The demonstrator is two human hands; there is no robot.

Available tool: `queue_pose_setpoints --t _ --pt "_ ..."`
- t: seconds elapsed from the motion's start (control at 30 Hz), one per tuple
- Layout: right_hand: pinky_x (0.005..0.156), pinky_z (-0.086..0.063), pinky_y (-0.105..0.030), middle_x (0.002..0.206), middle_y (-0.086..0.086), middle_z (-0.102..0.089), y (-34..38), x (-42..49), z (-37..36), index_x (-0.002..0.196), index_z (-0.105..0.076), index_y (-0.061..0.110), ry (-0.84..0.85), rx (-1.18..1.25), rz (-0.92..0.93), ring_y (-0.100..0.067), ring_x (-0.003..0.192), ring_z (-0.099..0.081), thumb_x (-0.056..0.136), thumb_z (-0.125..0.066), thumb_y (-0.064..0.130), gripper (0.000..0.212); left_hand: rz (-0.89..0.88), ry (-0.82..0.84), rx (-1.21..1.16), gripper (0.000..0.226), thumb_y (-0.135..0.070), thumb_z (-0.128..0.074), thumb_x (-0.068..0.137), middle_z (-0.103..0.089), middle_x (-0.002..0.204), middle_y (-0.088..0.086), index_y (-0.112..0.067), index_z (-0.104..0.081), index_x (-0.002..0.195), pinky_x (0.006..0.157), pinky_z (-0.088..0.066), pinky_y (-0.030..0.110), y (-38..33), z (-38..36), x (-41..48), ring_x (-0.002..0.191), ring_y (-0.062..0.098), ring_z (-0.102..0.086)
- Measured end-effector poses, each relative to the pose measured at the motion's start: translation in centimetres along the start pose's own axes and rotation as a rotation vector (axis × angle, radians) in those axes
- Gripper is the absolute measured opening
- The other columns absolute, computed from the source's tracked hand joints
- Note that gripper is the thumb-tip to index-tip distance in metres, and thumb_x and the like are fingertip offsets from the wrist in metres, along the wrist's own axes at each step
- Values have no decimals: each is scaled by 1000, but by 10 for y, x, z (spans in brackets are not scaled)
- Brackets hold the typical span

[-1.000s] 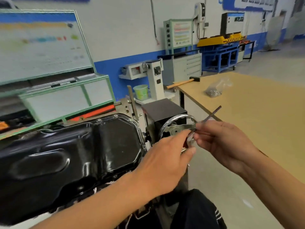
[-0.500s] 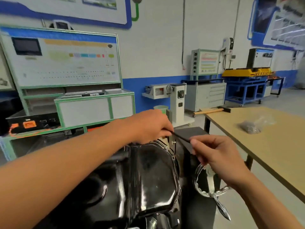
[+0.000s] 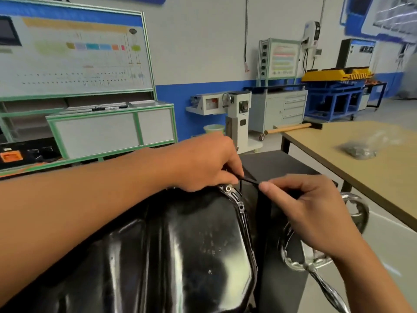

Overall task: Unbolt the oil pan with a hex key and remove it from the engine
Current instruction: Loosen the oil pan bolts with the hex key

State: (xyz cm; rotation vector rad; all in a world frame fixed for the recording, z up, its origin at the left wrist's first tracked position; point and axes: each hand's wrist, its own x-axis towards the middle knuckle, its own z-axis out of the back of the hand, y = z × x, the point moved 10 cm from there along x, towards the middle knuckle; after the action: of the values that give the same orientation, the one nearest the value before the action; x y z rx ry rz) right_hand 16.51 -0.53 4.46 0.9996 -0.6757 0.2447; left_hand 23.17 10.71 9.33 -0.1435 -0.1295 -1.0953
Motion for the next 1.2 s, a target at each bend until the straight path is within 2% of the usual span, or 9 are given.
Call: queue_pose_setpoints --t 0.2,0.3,0.37,0.6,0.67,0.73,0.8,0.93,1.2 --pt "54 -44 -10 66 9 -73 -11 -3 -7 82 -81 27 -11 57 -22 -1 56 -64 87 -73 32 11 37 15 -35 21 -20 -73 88 -49 54 -44 -25 -77 109 59 -34 -4 9 -7 -3 65 -23 -53" --pt "45 -37 -8 50 7 -64 -13 -6 -10 77 -80 24 -33 117 -36 1 41 -50 88 -73 30 14 66 5 -74 22 -17 -74 87 -49 54 -46 -24 -77 108 59 -34 -5 12 -6 -5 65 -23 -53" --pt "43 -35 -10 48 3 -60 -13 -12 -13 76 -80 28 -54 139 -48 0 41 -44 87 -73 32 14 71 5 -77 23 -17 -74 87 -52 57 -42 -25 -77 108 59 -34 -5 13 -7 -7 65 -23 -53" --pt "48 -43 -31 59 -9 -67 -20 -31 -15 81 -79 37 -98 171 -110 -32 55 -58 90 -70 34 13 71 2 -73 22 -20 -73 88 -58 75 -39 -32 -77 106 69 -40 -1 11 -10 -10 78 -18 -60" --pt "49 -43 -29 59 -6 -67 -22 -33 -16 81 -79 38 -106 176 -110 -29 55 -58 90 -71 31 14 72 6 -63 21 -21 -73 88 -61 79 -37 -33 -77 105 72 -41 2 10 -11 -9 82 -16 -61" --pt "49 -41 -13 56 5 -66 -22 -34 -18 80 -80 36 -116 198 -98 -7 48 -55 91 -71 26 17 72 5 -57 21 -21 -72 89 -65 86 -35 -33 -77 105 73 -43 3 9 -10 -9 84 -14 -62" --pt "53 -41 -6 59 14 -68 -22 -35 -19 79 -80 35 -130 214 -90 2 53 -60 91 -71 22 20 71 4 -47 21 -22 -72 89 -68 96 -32 -33 -77 106 74 -43 4 8 -11 -9 85 -14 -61" --pt "59 -48 -10 70 9 -74 -25 -36 -20 85 -79 36 -164 229 -101 -4 63 -68 90 -71 25 16 71 10 -11 22 -24 -71 90 -68 100 -30 -31 -75 110 74 -41 4 8 -12 -8 77 -15 -59" --pt "61 -49 -24 72 -17 -71 -37 -44 -34 83 -81 32 -107 321 -182 -13 64 -58 87 -66 38 17 -6 55 128 20 -30 -68 91 -74 102 -18 -31 -75 110 84 -55 31 -4 -15 -6 91 1 -64"
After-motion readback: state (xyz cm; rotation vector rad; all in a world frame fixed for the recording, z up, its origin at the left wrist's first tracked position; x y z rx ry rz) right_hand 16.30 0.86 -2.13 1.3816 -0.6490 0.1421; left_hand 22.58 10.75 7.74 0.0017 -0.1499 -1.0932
